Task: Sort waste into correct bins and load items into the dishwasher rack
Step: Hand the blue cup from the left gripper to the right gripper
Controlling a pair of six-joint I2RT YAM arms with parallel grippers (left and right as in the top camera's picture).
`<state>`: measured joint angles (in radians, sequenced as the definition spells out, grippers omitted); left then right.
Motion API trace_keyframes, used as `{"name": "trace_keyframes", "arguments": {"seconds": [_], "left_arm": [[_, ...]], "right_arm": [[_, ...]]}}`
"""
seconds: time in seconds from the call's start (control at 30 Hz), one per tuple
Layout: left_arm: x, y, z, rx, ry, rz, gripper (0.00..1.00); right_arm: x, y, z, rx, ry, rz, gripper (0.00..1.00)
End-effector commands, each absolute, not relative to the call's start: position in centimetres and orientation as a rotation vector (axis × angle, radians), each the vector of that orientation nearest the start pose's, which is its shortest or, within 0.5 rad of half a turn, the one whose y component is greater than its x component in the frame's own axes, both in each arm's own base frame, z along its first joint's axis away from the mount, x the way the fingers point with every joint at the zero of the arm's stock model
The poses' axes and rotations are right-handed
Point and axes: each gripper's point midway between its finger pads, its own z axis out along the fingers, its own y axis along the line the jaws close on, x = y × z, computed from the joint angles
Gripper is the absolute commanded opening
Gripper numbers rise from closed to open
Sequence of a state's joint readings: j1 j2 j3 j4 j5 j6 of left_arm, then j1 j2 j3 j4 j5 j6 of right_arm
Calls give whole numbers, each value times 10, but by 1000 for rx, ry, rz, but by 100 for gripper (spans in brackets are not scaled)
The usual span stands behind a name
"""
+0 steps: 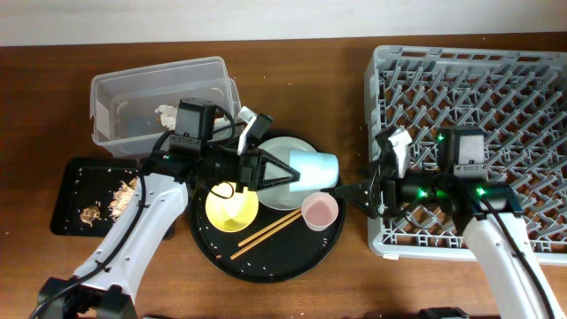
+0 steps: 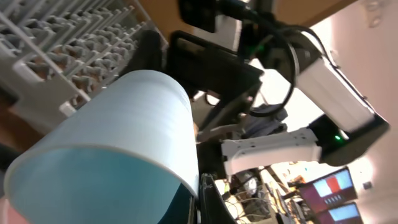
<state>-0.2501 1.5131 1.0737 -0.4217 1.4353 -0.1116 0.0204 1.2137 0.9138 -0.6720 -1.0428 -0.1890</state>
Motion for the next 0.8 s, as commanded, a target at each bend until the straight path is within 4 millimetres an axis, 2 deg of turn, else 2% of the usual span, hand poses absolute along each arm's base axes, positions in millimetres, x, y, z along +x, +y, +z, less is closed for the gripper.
{"name": "trace_keyframes", "arguments": {"seconds": [0.0, 0.37, 0.4, 0.5, 0.7, 0.77], "left_arm": [[256, -244, 264, 855, 1907, -1945, 0], [244, -256, 264, 905, 1904, -1970, 0], [244, -256, 264, 905, 1904, -1970, 0], [244, -256, 264, 905, 1904, -1969, 0], [245, -256, 263, 902, 1910, -1961, 0], [245, -256, 263, 902, 1910, -1961, 2]], "right_arm": [[263, 169, 237, -714, 1989, 1376, 98], [256, 190, 241, -824, 1922, 1428, 99], [255, 191, 241, -829, 1921, 1430, 97], [255, 191, 241, -829, 1921, 1429, 71], [256, 191, 242, -832, 1915, 1425, 61], [256, 191, 242, -833, 1915, 1425, 61]]}}
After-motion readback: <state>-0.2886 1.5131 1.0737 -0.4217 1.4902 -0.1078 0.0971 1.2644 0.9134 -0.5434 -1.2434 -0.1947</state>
